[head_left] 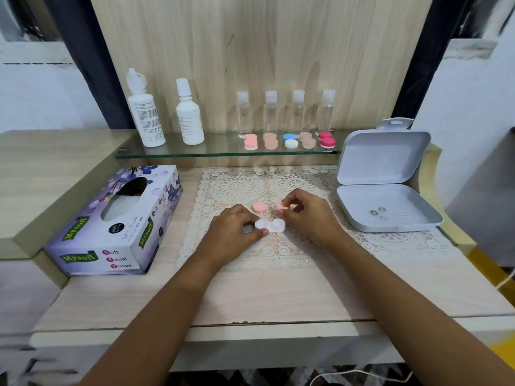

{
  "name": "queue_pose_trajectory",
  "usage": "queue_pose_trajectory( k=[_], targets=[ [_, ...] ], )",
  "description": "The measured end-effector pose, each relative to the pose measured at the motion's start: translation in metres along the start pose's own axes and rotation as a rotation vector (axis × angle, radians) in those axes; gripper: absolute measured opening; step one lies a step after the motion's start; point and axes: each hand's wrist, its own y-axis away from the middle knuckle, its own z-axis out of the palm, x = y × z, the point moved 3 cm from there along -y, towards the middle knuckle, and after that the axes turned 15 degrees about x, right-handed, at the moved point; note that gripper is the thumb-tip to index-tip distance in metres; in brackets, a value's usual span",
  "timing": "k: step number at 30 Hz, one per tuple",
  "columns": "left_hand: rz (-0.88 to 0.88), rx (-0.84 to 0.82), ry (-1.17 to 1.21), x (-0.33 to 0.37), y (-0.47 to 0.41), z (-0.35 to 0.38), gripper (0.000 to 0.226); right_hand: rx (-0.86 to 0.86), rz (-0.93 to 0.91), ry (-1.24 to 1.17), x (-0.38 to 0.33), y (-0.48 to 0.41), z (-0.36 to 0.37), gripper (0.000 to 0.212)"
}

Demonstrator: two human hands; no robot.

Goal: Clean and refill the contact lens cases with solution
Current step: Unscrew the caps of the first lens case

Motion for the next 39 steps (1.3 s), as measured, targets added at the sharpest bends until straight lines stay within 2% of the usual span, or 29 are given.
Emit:
queue_pose_trajectory(
  k=[3,8,15,21,26,29,31,32,36,39],
  targets=[
    [-0.009,-0.004,-0.003,0.0,0.0,0.0,0.025,-0.022,-0.063,0.142,0.0,-0.008,0.008,0.013],
    [-0.015,-0.005,0.002,0.001,0.001,0.0,0.024,-0.023,-0.078,0.224,0.003,-0.013,0.015,0.018],
    [-0.016,-0.001,0.002,0.001,0.001,-0.001,0.026,0.037,-0.083,0.12,0.003,-0.004,0.002,0.025],
    [-0.025,-0.006,-0.002,0.001,0.001,-0.001,0.028,-0.1,-0.159,0.231,-0.002,0.021,0.002,0.045],
    [-0.036,-0.021,0.025,-0.001,0.0,0.0,0.038,-0.118,-0.187,0.265,-0.004,0.023,0.003,0.031],
    [-0.06,0.119,0.048,-0.001,-0.001,-0.007,0.036,-0.109,-0.193,0.265,-0.003,0.023,0.003,0.03],
    [-0.06,0.243,-0.065,-0.005,-0.002,-0.01,0.037,-0.101,-0.191,0.255,-0.002,0.023,0.003,0.029],
    [-0.069,0.248,-0.143,-0.007,-0.003,-0.01,0.042,-0.098,-0.19,0.247,-0.002,0.024,0.003,0.029],
    [-0.166,-0.05,-0.36,-0.016,-0.002,0.001,0.05,-0.096,-0.175,0.219,-0.002,0.024,0.002,0.029],
    [-0.168,-0.116,-0.398,-0.016,-0.001,0.002,0.052,-0.077,-0.142,0.188,-0.005,0.024,-0.001,0.029]
  ],
)
